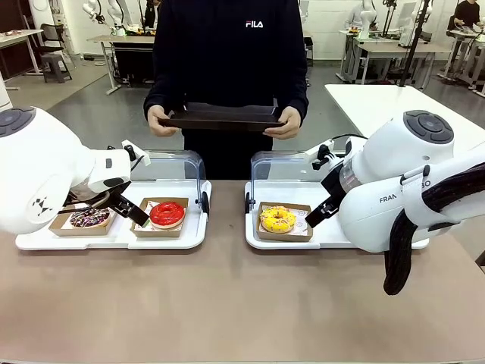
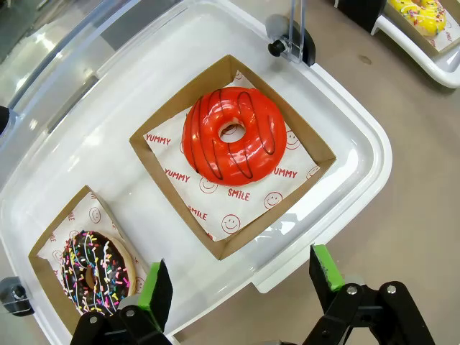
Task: Provide the desired donut to the person.
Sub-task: Pick up and lift the Paper togo box containing the Donut pointed at by the person.
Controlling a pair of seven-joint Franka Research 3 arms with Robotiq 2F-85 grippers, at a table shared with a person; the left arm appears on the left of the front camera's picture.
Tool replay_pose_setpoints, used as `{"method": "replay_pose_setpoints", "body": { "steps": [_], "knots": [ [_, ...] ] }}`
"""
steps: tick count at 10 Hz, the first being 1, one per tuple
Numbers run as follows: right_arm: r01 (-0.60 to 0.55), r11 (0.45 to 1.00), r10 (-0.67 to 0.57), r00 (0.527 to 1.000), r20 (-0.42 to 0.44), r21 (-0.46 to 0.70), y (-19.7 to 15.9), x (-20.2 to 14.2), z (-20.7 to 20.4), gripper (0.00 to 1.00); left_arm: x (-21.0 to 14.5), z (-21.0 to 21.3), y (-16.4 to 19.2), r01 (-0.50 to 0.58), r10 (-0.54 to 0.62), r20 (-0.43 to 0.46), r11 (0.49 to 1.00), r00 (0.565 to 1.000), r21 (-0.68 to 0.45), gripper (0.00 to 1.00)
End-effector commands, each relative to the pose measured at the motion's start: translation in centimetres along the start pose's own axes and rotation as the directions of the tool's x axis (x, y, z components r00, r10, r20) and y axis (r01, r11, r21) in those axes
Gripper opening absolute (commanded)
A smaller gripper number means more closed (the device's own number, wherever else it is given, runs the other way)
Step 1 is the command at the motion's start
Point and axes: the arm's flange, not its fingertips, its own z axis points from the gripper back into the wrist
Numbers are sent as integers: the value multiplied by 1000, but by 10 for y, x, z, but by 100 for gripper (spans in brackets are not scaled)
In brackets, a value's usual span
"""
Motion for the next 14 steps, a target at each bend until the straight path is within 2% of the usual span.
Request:
{"method": "replay_pose_setpoints", "body": {
  "steps": [1, 8, 11, 13, 14],
  "knots": [
    [1, 1000, -1, 1000, 0, 0, 0, 0, 0, 100, 0, 0, 0, 0, 0, 0, 1000, 1000, 0, 100],
    [0, 1000, 0, 1000, 0, 0, 0, 0, 0, 100, 0, 0, 0, 0, 0, 0, 1000, 1000, 0, 100],
    [-83, 996, 84, 995, -46, 36, -43, -19, 59, 100, -31, 51, 35, 23, -21, 13, 988, 1000, -151, 100],
    [-154, 977, 153, 988, 14, 148, -65, -41, 94, 100, -57, 77, 51, 95, -90, 30, 961, 995, -258, 100],
    [-186, 964, 181, 982, 43, 190, -78, -55, 105, 100, -75, 94, 61, 140, -124, 74, 948, 990, -287, 100]
  ]
}}
